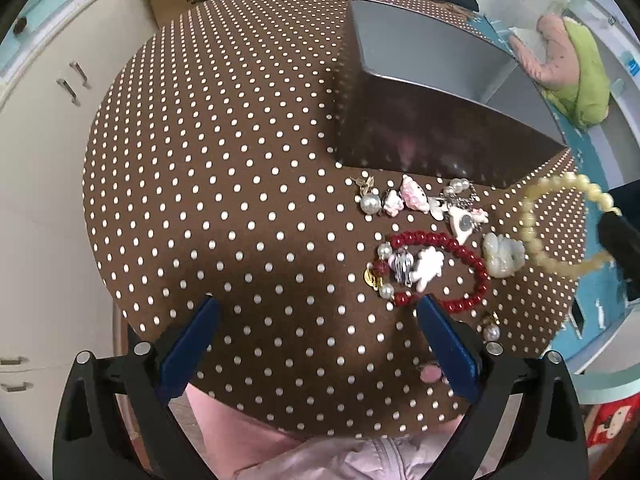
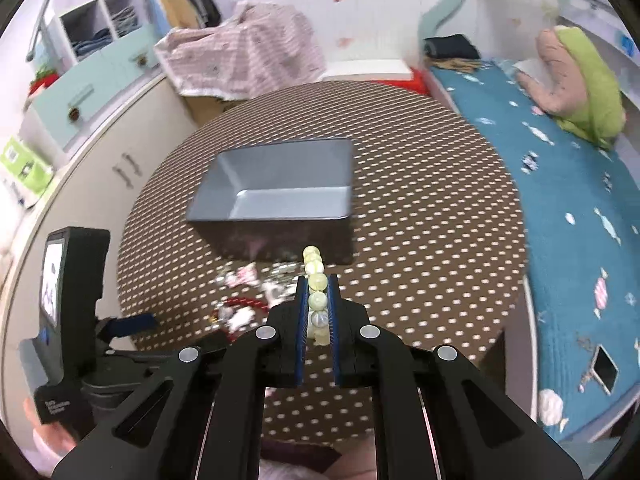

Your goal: Organize jewelry

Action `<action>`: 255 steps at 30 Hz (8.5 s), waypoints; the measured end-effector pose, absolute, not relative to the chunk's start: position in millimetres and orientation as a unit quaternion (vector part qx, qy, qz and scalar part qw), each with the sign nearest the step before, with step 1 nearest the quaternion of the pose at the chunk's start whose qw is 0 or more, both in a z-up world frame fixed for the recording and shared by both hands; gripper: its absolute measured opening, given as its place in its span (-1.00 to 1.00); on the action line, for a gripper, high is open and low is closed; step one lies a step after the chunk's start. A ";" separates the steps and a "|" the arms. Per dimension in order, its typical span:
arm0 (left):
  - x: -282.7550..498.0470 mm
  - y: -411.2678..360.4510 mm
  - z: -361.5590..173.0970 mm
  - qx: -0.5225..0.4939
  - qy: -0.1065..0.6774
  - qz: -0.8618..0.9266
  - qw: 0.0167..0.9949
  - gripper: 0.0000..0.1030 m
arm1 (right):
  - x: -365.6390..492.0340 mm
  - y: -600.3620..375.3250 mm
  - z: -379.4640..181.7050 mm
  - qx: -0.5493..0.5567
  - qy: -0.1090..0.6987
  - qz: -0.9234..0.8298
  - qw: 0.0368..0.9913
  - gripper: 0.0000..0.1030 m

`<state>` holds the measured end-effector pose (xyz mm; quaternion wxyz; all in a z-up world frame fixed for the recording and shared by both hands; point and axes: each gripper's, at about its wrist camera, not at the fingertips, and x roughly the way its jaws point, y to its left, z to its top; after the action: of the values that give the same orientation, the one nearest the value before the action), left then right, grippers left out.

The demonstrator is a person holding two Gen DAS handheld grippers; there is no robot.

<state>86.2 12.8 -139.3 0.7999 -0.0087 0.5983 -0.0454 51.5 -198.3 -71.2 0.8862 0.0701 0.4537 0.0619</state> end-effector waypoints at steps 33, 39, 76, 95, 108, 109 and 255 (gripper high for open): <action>105.1 -38.4 -138.8 0.014 0.595 -0.073 0.800 0.56 | 50.4 -225.5 -95.4 0.097 0.464 0.045 0.879 -0.81; 101.0 -37.2 -138.1 0.007 0.598 -0.074 0.798 0.22 | 49.7 -224.6 -96.9 0.097 0.465 0.045 0.879 -0.81; 75.0 12.4 -58.6 -0.013 0.509 -0.129 0.851 -0.88 | 46.3 -210.1 -69.6 0.089 0.437 0.055 0.893 -0.81; 112.8 7.8 -4.0 -0.036 0.460 -0.149 0.875 -0.88 | 73.3 -185.8 -6.7 0.056 0.378 0.090 0.920 -0.81; 164.4 -1.6 -21.5 -0.053 0.480 -0.141 0.864 -0.88 | 131.3 -163.2 -28.1 0.057 0.423 0.097 0.899 -0.81; 169.2 -3.5 -26.7 -0.052 0.485 -0.139 0.862 -0.88 | 137.1 -162.6 -34.2 0.059 0.431 0.094 0.896 -0.81; 87.3 31.9 -135.9 -0.024 0.582 -0.072 0.810 0.37 | 39.1 -142.7 -125.6 0.051 0.555 0.128 0.821 -0.83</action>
<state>87.3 31.9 -135.9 0.8096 -0.0245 0.5820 -0.0718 39.1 -142.7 -125.6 0.8207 0.0507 0.5545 0.1280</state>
